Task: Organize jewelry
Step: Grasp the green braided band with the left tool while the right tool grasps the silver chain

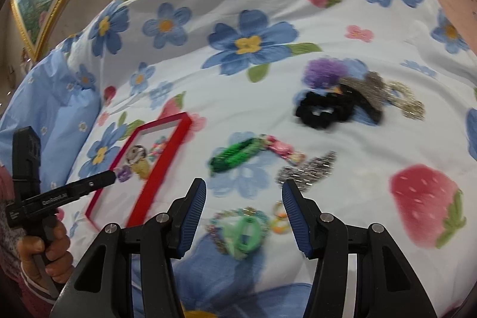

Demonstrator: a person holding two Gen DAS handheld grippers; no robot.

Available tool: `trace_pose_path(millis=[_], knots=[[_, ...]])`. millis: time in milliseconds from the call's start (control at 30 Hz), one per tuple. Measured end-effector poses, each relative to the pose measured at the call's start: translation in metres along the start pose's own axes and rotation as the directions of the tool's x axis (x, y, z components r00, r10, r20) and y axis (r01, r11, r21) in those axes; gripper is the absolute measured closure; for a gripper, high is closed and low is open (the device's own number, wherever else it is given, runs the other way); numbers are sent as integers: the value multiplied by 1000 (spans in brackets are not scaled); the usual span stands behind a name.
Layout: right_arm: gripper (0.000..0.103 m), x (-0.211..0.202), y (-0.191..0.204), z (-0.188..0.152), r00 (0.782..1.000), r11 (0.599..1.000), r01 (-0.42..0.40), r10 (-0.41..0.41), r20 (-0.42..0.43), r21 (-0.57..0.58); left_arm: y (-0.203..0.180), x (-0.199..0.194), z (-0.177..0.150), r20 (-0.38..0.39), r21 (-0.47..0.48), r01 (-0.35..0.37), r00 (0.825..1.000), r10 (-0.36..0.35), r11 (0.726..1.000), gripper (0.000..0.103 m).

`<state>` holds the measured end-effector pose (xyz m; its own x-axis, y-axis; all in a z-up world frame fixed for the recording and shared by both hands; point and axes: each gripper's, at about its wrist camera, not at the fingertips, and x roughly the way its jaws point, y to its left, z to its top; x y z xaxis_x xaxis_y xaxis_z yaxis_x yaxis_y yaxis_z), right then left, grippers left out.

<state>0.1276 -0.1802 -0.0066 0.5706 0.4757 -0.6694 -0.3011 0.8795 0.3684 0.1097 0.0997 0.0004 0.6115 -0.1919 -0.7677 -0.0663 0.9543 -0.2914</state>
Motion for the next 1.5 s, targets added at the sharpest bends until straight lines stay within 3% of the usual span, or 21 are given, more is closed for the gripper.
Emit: trace_pose_path(millis=[233, 567, 700, 900, 1267, 1433, 1467, 1500], knots=[[48, 2, -31, -6, 999, 997, 53, -52, -7, 53, -23, 16, 6, -21, 59, 12, 1000, -10, 998, 58], [48, 19, -40, -5, 997, 996, 66, -64, -39, 56, -45, 40, 12, -56, 129, 17, 998, -10, 991, 58], [38, 28, -42, -2, 996, 996, 76, -73, -50, 45, -53, 55, 18, -80, 156, 22, 997, -10, 988, 58], [38, 43, -44, 2, 992, 995, 93, -90, -86, 24, -67, 83, 28, -119, 209, 26, 993, -1, 978, 58], [37, 70, -53, 8, 986, 993, 119, -115, -125, 27, -90, 143, 40, -216, 297, 40, 976, 26, 954, 58], [37, 82, -53, 9, 983, 991, 132, -130, -127, 9, -92, 157, 37, -245, 293, 67, 969, 8, 954, 58], [37, 83, -51, 9, 983, 990, 139, -138, -122, -3, -94, 156, 36, -240, 299, 67, 971, 7, 952, 61], [37, 84, -49, 9, 982, 989, 144, -145, -121, -15, -95, 156, 35, -239, 304, 74, 971, 1, 950, 71]])
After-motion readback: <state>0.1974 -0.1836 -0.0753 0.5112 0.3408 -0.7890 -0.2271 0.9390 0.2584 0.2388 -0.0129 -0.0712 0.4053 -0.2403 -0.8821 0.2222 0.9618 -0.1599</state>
